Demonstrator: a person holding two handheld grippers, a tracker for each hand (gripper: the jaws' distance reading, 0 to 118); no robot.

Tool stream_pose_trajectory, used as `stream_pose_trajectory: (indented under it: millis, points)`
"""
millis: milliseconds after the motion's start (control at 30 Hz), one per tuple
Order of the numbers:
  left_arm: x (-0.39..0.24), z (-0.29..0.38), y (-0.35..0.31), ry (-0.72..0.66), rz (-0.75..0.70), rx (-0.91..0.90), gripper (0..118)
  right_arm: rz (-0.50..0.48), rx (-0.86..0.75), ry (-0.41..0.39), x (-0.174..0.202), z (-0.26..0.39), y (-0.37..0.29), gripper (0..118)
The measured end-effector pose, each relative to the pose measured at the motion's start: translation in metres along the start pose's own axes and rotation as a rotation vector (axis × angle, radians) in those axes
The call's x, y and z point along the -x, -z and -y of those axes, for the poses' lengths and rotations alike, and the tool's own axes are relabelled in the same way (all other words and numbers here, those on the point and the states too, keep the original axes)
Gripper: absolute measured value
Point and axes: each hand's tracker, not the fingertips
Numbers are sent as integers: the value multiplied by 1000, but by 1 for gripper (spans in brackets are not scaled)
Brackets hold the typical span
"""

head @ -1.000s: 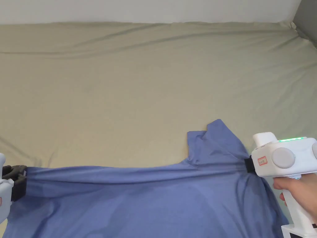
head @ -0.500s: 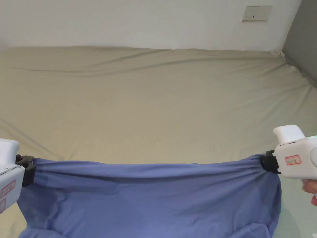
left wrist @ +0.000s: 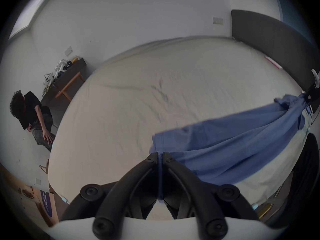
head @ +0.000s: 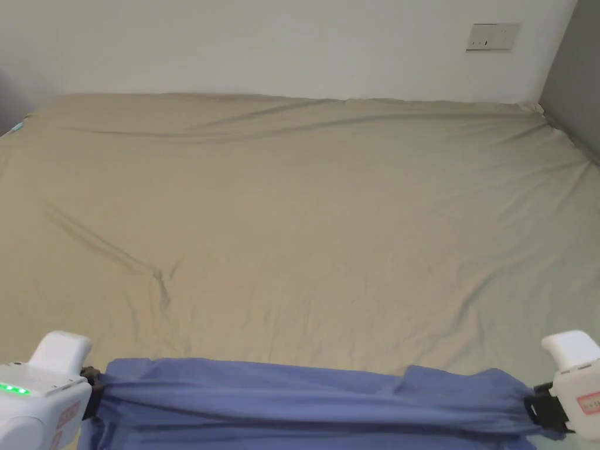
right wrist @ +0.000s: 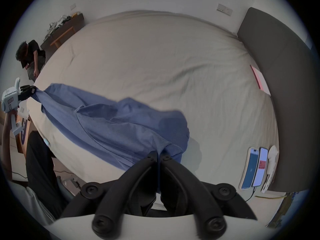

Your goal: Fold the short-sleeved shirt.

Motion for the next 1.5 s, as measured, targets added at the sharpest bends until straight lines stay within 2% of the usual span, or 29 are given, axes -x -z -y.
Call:
stream_pose_trajectory:
  millis: [300,467,600,700,733,767,800,833,867,933,1000,1100,1233,1300,1333,1367,1400,1433,1467,1500]
  points:
    - [-5,39,55,56,22,166,2,-24,186,6,2,27,68,4]
    - [-6,46,80,79,53,223,2,-23,227,-4,2,31,102,4]
    - [3,39,78,15,91,250,3,-19,241,-8,1,27,100,6]
    - [1,40,75,24,94,238,8,-25,239,-21,1,25,94,8]
    - [1,37,70,56,77,223,20,-15,226,-36,0,23,88,18]
    - [1,35,64,72,61,202,42,-12,194,-44,-3,20,78,34]
    - [6,31,58,52,51,180,75,-5,137,-25,-5,16,64,60]
    - [15,26,50,8,75,129,114,-12,70,8,-8,11,47,91]
    - [21,21,40,-73,106,65,116,-14,-22,31,-10,4,27,101]
    - [38,2,11,-216,106,-55,110,45,-225,37,-4,-13,-19,102]
    - [44,-14,-23,-265,97,-240,110,123,-418,-3,15,-24,-58,102]
    - [6,-55,-104,-283,65,-478,110,196,-690,-27,53,-37,-113,102]
    - [-18,-78,-154,-279,-14,-696,108,268,-905,7,106,-45,-153,102]
    - [-32,-86,-170,-290,-90,-769,98,236,-979,19,128,-43,-160,100]
    - [-39,-87,-176,-286,-104,-807,84,225,-992,29,137,-43,-159,95]
    - [-46,-89,-181,-278,-102,-828,67,215,-998,31,146,-42,-159,84]
    - [-52,-91,-183,-245,-92,-855,49,211,-999,27,155,-42,-158,62]
    - [-60,-92,-181,-232,-90,-859,29,209,-1005,22,162,-41,-156,22]
    - [-67,-93,-180,-217,-103,-864,18,209,-1012,18,167,-42,-153,2]
    - [-73,-92,-179,-197,-108,-875,10,230,-1019,13,174,-41,-150,2]
